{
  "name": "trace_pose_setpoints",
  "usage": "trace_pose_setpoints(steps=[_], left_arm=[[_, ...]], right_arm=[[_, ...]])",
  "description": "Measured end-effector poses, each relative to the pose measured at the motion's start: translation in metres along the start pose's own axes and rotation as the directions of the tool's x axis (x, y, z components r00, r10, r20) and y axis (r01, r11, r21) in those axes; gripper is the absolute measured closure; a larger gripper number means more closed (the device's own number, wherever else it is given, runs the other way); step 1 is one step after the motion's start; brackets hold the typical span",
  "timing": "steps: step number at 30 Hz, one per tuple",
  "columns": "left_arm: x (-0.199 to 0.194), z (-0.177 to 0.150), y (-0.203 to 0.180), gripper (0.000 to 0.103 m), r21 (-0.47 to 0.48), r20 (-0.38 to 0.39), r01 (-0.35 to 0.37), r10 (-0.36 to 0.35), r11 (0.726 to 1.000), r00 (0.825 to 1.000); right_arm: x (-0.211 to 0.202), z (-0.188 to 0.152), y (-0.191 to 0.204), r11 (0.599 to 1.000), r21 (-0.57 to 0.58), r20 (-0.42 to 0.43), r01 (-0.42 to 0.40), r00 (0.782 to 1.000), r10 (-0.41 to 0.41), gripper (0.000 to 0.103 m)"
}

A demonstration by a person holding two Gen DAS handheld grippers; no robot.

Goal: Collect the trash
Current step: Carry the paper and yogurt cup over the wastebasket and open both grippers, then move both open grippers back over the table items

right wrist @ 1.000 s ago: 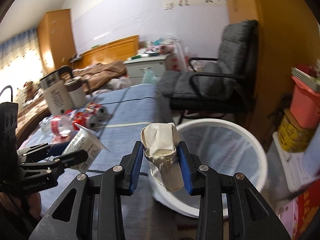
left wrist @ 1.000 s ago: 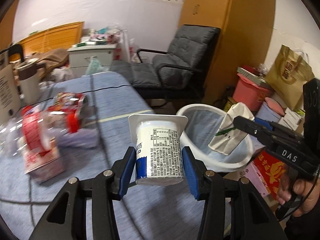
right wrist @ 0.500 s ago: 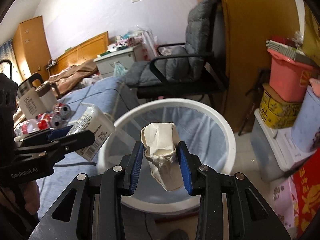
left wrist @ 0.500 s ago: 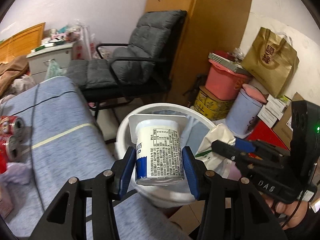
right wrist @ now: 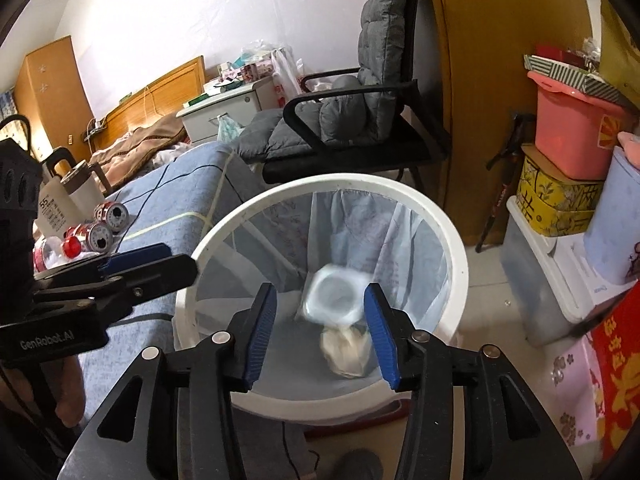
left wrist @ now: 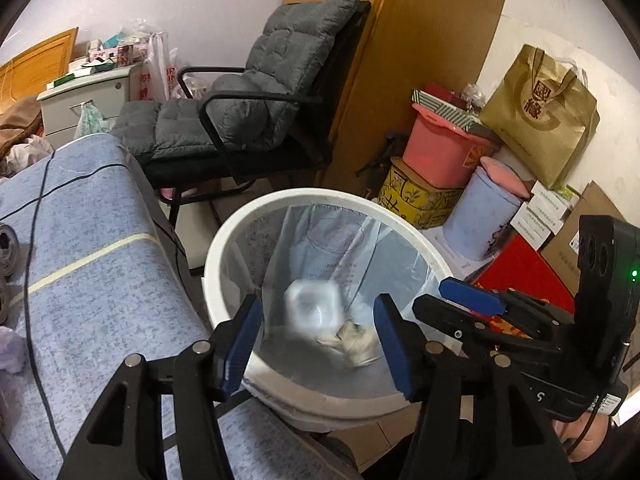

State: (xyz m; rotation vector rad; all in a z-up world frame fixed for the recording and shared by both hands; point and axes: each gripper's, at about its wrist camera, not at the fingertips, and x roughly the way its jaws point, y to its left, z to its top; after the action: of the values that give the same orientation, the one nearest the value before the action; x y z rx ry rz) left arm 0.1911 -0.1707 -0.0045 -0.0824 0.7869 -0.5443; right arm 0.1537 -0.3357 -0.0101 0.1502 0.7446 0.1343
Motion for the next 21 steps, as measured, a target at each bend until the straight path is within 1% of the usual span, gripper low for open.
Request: trace_pose_setpoints(steps=[2, 8, 14, 17, 21], left_arm=[[-0.007, -0.001, 0.003, 0.043, -0.008, 0.015, -0.005, 0.005, 1.000, 1.000], [-0.032, -0.011, 0.015, 0.043, -0.038, 0.054, -0.048, 0.050, 0.998, 0.997], [-0.059, -0.028, 0.030, 0.043, -0.081, 0.081, -0.115, 0.122, 0.990, 0.989], [-0.072, -0.039, 0.038, 0.043, -0.098, 0.084, -0.165, 0.173, 0.981, 0.981], [-0.089, -0.052, 0.047, 0.043, -0.117, 0.090, -0.213, 0.224, 0.970, 0.970]], right_arm=[[-0.005, 0.000, 0.003, 1.000, -0.005, 0.008, 0.001, 1.000, -0.001, 0.056], [-0.024, -0.002, 0.023, 0.999, -0.037, 0.038, -0.020, 0.999, 0.021, 0.056], [-0.038, -0.009, 0.049, 0.995, -0.085, 0.054, -0.049, 0.997, 0.053, 0.056], [-0.039, -0.015, 0.066, 0.990, -0.121, 0.036, -0.075, 0.996, 0.080, 0.056], [-0.038, -0.022, 0.085, 0.978, -0.136, 0.010, -0.155, 0.987, 0.158, 0.056]])
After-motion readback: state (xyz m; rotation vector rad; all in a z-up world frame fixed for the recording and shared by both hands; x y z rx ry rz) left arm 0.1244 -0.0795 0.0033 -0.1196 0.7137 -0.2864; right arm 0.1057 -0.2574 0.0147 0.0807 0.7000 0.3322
